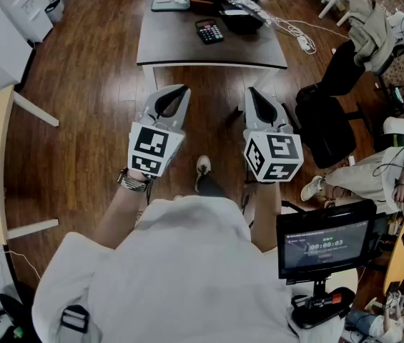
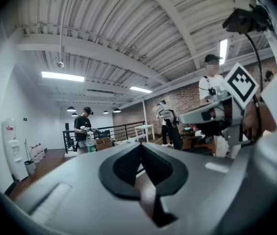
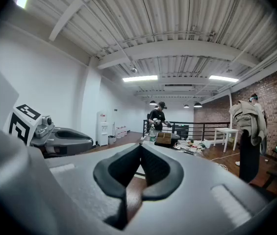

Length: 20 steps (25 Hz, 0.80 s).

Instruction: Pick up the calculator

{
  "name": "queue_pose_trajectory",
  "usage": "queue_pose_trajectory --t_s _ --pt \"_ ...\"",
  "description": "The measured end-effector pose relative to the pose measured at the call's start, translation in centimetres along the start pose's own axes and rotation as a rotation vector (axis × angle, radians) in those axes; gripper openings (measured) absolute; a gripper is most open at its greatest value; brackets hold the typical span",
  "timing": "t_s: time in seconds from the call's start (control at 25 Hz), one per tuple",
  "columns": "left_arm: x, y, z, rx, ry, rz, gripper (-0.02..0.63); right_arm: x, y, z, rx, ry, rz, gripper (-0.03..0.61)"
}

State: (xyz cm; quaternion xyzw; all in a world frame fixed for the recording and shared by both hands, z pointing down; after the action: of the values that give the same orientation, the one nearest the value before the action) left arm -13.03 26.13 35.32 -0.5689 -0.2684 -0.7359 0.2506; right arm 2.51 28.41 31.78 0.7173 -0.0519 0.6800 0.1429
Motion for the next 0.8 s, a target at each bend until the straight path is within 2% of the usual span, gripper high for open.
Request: queue_pose_trajectory --t_s 0.48,0.64,0.8 --pt "0.7 4.3 -3.2 -0.007 0.01 0.001 0.006 -1.4 7.1 1.6 -0.035 -0.014 0.031 0.003" --pt "1.1 7.8 -5.6 -0.033 -0.002 -0.002 0.006 -1.4 11.1 3.5 -0.066 0.015 0.03 0.002" --pt "1.0 13.2 -7.7 -0.049 -0.006 -0.005 0.006 -1.5 15.6 7.4 -0.066 0.028 0.028 0.002"
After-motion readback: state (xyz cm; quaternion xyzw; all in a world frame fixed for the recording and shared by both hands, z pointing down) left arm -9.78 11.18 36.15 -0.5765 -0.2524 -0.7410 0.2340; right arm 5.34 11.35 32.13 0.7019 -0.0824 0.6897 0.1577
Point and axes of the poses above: the fingertips, and each gripper's own axes: y forward along the fingers, z to its right, x out of its underside, the point moved 3 cm from there along -y, backward along the fingers, and after that the axes turned 2 degrees about y, right-handed, at the moved point
